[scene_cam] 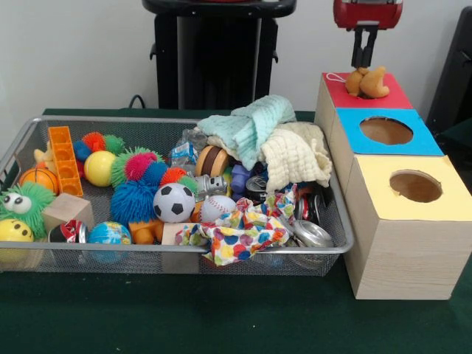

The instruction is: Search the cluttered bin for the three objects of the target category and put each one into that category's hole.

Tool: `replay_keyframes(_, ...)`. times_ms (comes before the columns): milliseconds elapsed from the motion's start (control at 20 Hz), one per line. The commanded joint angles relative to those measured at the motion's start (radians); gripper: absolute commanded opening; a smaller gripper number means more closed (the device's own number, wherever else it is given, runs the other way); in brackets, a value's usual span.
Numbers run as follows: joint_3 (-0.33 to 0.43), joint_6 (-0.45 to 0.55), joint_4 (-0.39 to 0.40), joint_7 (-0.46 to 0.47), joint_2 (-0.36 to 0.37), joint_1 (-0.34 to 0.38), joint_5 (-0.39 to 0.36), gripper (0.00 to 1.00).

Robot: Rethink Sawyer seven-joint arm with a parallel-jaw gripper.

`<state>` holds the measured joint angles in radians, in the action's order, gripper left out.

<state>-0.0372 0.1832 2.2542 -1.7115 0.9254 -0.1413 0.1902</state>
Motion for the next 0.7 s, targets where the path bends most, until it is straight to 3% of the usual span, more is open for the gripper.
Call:
replay_keyframes(50, 0.034, -0.07, -0.081, -0.151, -0.077, 0.037, -0.019, 0.0)
replay_keyframes(700, 0.028, -0.103, -0.134, -0.13, -0.157, 0.036, -0.031, 0.0)
